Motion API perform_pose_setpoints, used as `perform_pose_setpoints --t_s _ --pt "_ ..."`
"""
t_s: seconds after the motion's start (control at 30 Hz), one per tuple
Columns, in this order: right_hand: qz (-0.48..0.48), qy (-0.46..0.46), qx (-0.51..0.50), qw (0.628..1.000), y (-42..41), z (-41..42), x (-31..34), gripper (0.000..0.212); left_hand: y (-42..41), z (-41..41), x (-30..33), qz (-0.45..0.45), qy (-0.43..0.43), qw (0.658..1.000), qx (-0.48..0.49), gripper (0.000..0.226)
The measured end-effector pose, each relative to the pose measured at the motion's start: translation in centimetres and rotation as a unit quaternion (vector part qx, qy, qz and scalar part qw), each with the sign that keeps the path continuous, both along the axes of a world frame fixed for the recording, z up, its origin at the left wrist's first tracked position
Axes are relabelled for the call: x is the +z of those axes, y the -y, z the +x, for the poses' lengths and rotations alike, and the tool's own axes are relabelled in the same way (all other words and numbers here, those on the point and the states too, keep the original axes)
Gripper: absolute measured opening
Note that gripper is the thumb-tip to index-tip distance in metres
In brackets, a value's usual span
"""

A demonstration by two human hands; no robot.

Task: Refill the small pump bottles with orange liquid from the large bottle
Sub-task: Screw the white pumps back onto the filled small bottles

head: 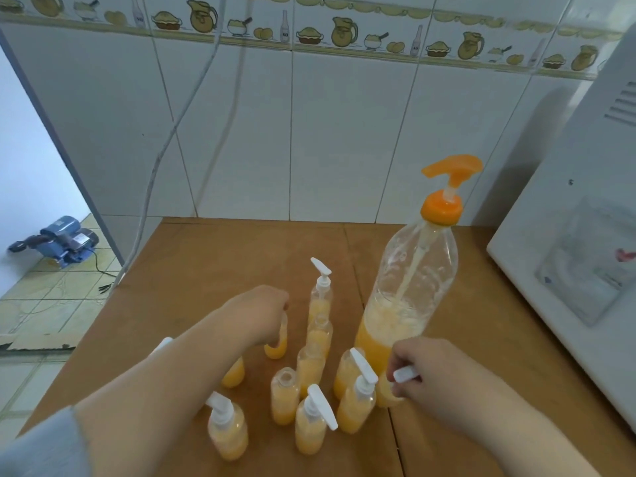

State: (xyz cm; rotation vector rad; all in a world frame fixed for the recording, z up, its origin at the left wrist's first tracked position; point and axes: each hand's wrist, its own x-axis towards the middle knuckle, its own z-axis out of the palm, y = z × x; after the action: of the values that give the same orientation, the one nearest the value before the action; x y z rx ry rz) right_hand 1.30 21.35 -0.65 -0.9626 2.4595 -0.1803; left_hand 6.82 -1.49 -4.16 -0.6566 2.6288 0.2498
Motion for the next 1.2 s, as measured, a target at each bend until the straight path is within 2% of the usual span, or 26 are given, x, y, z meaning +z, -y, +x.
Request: perform_pose_setpoints --t_s 0.17,0.4,0.47,0.57,0.67,0.77,0.8,0.87,0.93,0.97,1.03,1.07,1.13,1.2 --pt "-0.044 0.023 0.004 0.999 -1.0 -1.1 -0.4 0.009 -0.5 -1.3 0.0 -0.024 0.060 0.998 -0.029 0.057" --pt "-0.094 0.044 0.034 0.994 -1.7 -1.5 -1.1 0.010 -0.4 -1.7 0.2 -0.050 0.069 0.996 -0.034 0.042" --pt "-0.102 0.077 0.033 0.991 -2.0 -2.0 -0.6 0.022 0.0 -1.2 1.0 -0.033 0.038 0.999 -0.014 0.037" --pt "-0.103 0.122 0.011 0.987 -3.3 -3.2 0.7 0.052 0.8 0.2 2.7 -0.004 -0.058 0.997 0.042 0.032" --pt "-0.196 0.142 -0.039 0.970 -5.4 -4.4 0.9 0.053 1.6 2.2 4.4 0.023 -0.184 0.978 0.093 0.034" --pt "-0.268 0.128 -0.118 0.948 -6.9 -5.2 -1.5 0.035 2.1 4.3 5.0 0.080 -0.314 0.934 0.153 0.040" --pt "-0.250 0.097 -0.142 0.953 -7.1 -5.7 -3.1 0.027 2.1 4.8 5.0 0.103 -0.355 0.913 0.175 0.042" --pt "-0.145 0.014 -0.170 0.975 -7.4 -6.8 -7.0 0.028 1.9 5.6 4.9 0.168 -0.430 0.858 0.225 0.043" --pt "-0.030 -0.070 -0.170 0.982 -7.8 -7.5 -10.6 0.033 1.1 5.8 4.8 0.259 -0.489 0.784 0.282 0.040" --pt "0.008 -0.113 -0.160 0.981 -8.0 -7.8 -12.1 0.037 0.5 5.9 4.6 0.326 -0.509 0.735 0.307 0.042" --pt "0.034 -0.174 -0.151 0.973 -8.2 -8.1 -14.0 0.041 -0.6 5.7 4.0 0.449 -0.540 0.634 0.323 0.042" --pt "0.033 -0.191 -0.151 0.969 -8.2 -8.3 -14.3 0.041 -1.2 5.7 3.8 0.484 -0.547 0.601 0.323 0.038" --pt "0.022 -0.200 -0.142 0.969 -7.9 -8.3 -14.6 0.039 -2.2 5.5 3.3 0.517 -0.553 0.573 0.313 0.032" --pt "0.018 -0.193 -0.124 0.973 -7.8 -8.4 -14.5 0.035 -3.1 5.3 3.1 0.524 -0.558 0.572 0.296 0.029"
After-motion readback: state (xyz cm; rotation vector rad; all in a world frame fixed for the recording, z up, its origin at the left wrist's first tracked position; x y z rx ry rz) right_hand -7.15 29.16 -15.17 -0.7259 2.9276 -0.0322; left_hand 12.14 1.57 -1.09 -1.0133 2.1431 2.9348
